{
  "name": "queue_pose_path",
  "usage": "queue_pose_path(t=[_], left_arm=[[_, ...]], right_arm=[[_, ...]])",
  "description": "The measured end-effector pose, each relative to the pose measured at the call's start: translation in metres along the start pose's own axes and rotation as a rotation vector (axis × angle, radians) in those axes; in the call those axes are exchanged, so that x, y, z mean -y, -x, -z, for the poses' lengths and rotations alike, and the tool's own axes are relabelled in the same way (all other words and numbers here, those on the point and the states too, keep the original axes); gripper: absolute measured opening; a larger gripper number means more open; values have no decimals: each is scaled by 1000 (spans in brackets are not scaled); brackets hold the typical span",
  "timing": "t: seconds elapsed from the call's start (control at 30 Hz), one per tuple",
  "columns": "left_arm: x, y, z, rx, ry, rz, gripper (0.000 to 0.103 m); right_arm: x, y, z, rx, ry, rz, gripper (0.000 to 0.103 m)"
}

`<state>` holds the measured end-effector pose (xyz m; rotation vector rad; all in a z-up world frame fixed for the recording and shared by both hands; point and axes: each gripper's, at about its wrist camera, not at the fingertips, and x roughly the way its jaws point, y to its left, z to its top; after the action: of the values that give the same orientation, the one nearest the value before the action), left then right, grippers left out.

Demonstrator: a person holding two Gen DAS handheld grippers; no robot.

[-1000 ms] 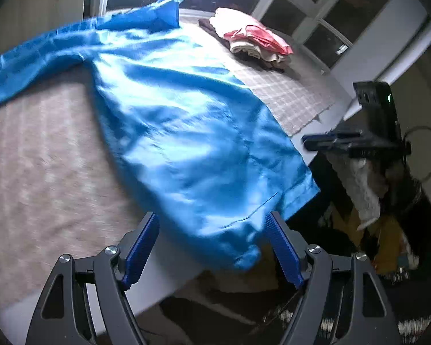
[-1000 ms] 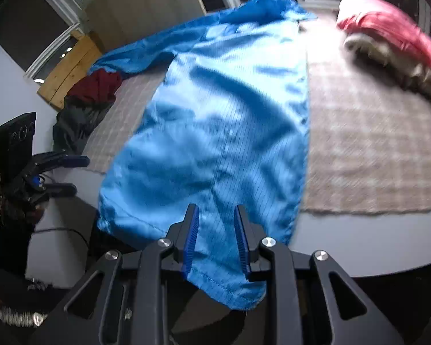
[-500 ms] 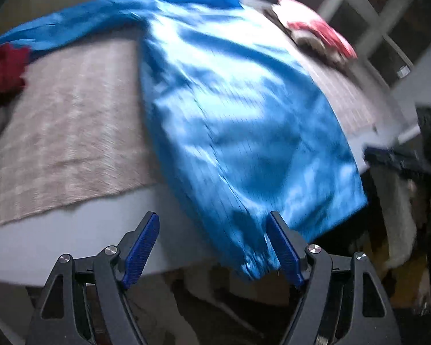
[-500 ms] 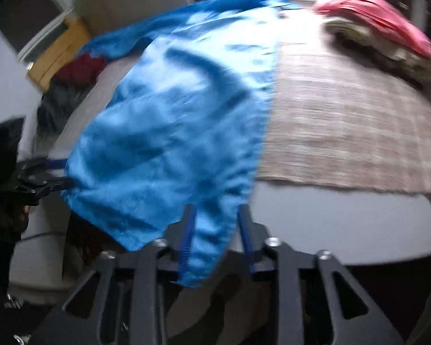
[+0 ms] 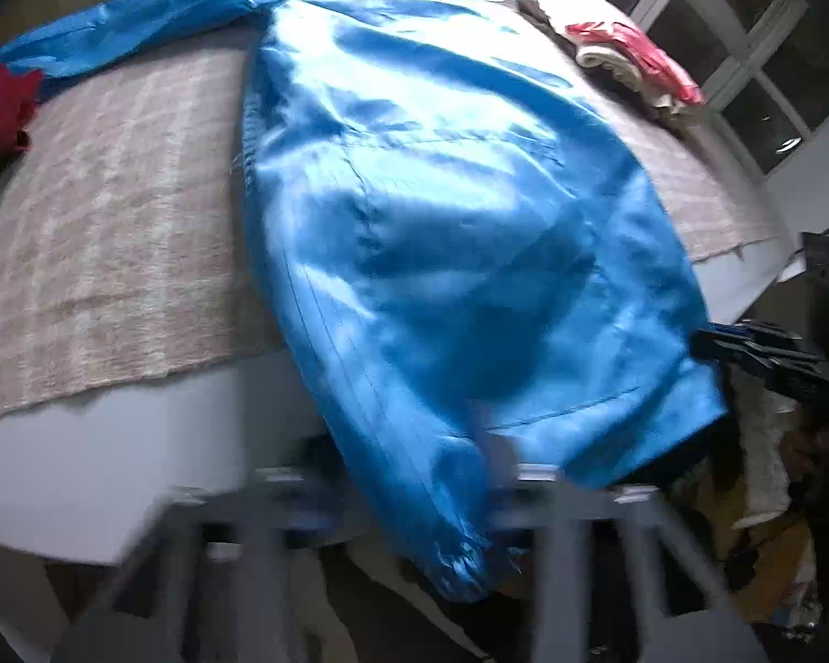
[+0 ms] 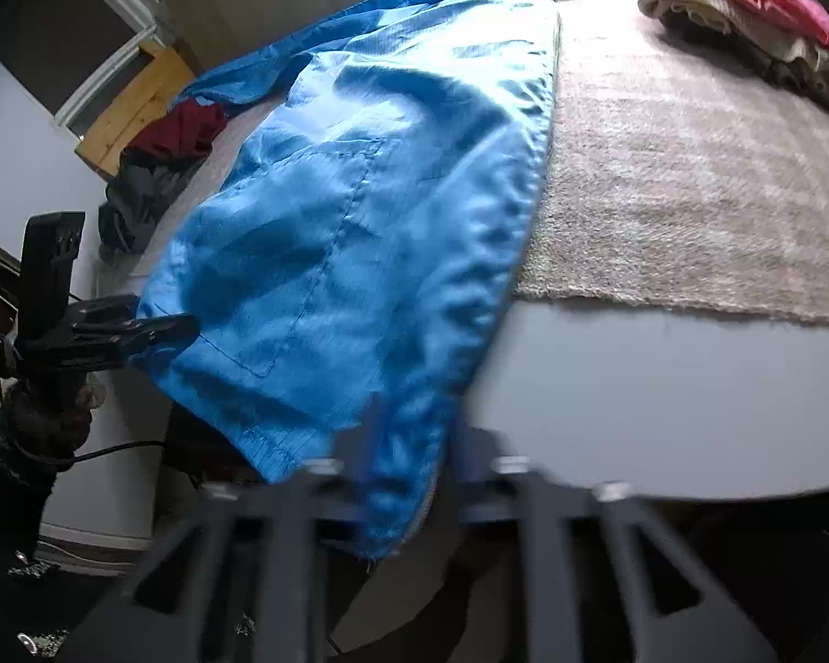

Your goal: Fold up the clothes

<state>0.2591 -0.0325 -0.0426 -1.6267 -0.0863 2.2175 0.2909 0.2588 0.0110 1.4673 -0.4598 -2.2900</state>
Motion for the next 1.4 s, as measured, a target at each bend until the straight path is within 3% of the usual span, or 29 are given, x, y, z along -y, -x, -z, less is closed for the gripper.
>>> queue_pose_path(t=[0.17, 0.4, 0.47, 0.53, 0.67, 0.8, 0.9, 1.13, 1.3, 1.4], left_arm=[[3, 1, 2, 14, 3, 61, 6], [30, 16, 20, 1, -83, 107, 5], [30, 12, 23, -12, -85, 112, 10], [23, 0, 21, -62, -63, 87, 27], [10, 2, 22, -112, -50, 32, 27], [5, 45, 12, -68, -104, -79, 28], [4, 70, -8, -11, -129, -74, 38], [32, 60, -102, 57, -329, -21, 38], [23, 36, -172, 85, -413, -9, 38], [9, 5, -204, 59, -406, 1, 38]], right_arm=[[-3, 9, -1, 18, -4, -55, 4], [-27, 51, 12, -5, 91, -54, 3], [-30, 54, 16, -9, 111, -13, 3], [-32, 52, 19, -24, 125, 31, 4], [-29, 47, 18, -121, 75, 96, 12], [-37, 99, 14, -22, 102, 94, 14], [-53, 119, -8, 55, 131, 90, 14], [-83, 91, -98, 111, 223, 153, 14], [-58, 54, -193, 172, 107, 198, 14], [-41, 31, -251, 208, 34, 225, 14]])
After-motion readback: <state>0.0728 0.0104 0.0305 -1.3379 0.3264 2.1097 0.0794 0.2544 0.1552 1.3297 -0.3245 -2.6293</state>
